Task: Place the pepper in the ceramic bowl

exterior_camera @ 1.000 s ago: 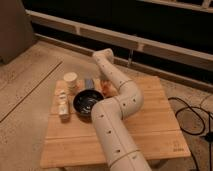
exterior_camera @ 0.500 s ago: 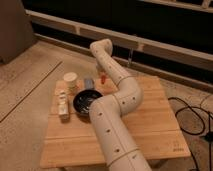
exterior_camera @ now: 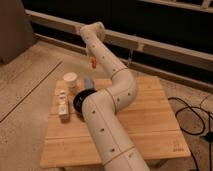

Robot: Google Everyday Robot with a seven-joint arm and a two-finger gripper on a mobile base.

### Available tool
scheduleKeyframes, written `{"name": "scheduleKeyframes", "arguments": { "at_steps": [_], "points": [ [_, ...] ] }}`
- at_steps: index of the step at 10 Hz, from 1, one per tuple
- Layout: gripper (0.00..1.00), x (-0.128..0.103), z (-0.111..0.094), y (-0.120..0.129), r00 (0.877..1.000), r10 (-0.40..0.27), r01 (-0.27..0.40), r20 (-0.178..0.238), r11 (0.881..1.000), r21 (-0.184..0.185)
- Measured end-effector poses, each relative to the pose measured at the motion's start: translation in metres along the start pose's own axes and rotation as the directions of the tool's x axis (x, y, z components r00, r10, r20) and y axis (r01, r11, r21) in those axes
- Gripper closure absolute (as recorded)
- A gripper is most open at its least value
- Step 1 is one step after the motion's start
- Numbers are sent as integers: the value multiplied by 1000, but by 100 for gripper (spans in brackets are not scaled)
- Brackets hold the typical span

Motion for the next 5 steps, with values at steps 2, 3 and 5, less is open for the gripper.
{"name": "scheduleKeyframes", "arguments": {
  "at_steps": [2, 3, 5],
  "points": [
    [100, -4, -11, 9, 1000, -14, 14, 23, 1000, -18],
    [100, -4, -14, 10, 1000, -15, 15, 27, 1000, -19],
    [100, -3, -14, 11, 1000, -15, 16, 27, 1000, -20]
  ]
}}
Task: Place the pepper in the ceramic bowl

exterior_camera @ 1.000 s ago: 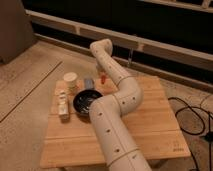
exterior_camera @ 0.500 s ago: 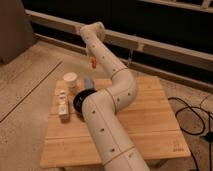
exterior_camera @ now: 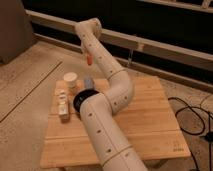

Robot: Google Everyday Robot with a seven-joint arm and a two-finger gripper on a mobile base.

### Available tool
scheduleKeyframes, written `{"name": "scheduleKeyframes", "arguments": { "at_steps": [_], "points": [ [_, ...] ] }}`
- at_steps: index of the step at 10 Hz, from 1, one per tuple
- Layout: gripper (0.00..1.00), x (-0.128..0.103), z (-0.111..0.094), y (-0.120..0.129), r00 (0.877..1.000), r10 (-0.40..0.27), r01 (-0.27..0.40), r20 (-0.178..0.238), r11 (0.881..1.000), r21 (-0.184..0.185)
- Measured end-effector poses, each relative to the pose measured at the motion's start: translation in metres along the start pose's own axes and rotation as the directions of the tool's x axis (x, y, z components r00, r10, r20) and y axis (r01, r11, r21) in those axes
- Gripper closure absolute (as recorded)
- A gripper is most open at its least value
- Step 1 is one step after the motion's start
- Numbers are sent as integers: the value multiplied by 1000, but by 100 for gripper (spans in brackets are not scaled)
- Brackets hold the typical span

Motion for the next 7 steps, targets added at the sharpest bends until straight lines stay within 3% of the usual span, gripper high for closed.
{"name": "scheduleKeyframes", "arguments": {
  "at_steps": [2, 5, 7],
  "points": [
    [100, 3, 5, -6, 1000, 2, -2, -13, 1000, 11],
    [100, 33, 36, -58, 993, 54, -44, -105, 995, 91],
    [100, 47, 47, -73, 986, 86, -70, -142, 991, 112]
  ]
}}
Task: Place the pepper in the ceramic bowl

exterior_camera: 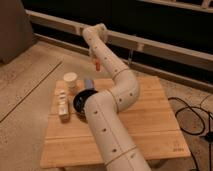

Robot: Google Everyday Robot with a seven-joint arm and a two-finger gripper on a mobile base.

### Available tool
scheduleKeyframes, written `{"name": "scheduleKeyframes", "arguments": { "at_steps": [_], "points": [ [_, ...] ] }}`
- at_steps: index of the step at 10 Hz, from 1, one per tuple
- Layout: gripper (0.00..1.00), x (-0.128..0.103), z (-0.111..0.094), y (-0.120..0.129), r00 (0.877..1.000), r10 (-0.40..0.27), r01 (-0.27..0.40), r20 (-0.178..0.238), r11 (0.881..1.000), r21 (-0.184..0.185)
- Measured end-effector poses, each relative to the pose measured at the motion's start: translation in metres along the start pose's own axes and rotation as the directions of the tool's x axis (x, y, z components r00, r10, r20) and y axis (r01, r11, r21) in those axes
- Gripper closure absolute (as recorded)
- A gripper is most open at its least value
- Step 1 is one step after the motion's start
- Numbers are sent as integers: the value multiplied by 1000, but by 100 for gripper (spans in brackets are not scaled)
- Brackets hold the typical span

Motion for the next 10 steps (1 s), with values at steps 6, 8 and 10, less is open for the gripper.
{"name": "scheduleKeyframes", "arguments": {
  "at_steps": [6, 8, 10],
  "points": [
    [100, 19, 24, 25, 996, 60, -64, -65, 995, -71],
    [100, 32, 39, 21, 990, 94, -101, -105, 993, -65],
    [100, 42, 52, 19, 984, 121, -129, -133, 990, -54]
  ]
}}
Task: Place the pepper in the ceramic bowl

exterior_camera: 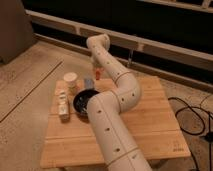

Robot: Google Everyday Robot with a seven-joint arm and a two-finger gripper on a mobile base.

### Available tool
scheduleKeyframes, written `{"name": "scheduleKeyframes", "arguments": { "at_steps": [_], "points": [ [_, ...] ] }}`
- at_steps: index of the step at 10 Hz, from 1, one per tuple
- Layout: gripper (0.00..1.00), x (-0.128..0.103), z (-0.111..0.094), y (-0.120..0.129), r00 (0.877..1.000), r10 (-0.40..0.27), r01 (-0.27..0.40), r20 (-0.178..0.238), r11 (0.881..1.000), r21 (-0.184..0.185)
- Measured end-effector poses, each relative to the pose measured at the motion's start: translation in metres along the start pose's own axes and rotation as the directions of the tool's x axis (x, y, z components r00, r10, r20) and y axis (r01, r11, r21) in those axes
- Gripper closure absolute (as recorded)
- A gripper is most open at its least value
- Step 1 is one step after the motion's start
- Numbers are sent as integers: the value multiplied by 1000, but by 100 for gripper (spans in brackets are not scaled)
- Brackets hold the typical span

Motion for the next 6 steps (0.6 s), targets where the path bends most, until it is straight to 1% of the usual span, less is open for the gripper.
{"name": "scheduleKeyframes", "arguments": {
  "at_steps": [2, 3, 4, 5, 6],
  "points": [
    [100, 2, 3, 7, 1000, 9, -9, -7, 1000, -6],
    [100, -1, -9, 22, 1000, -1, 1, 7, 1000, -24],
    [100, -4, -19, 34, 1000, -13, 13, 22, 999, -32],
    [100, -8, -30, 43, 999, -27, 28, 39, 999, -28],
    [100, -13, -45, 52, 997, -48, 49, 66, 999, -17]
  ]
}}
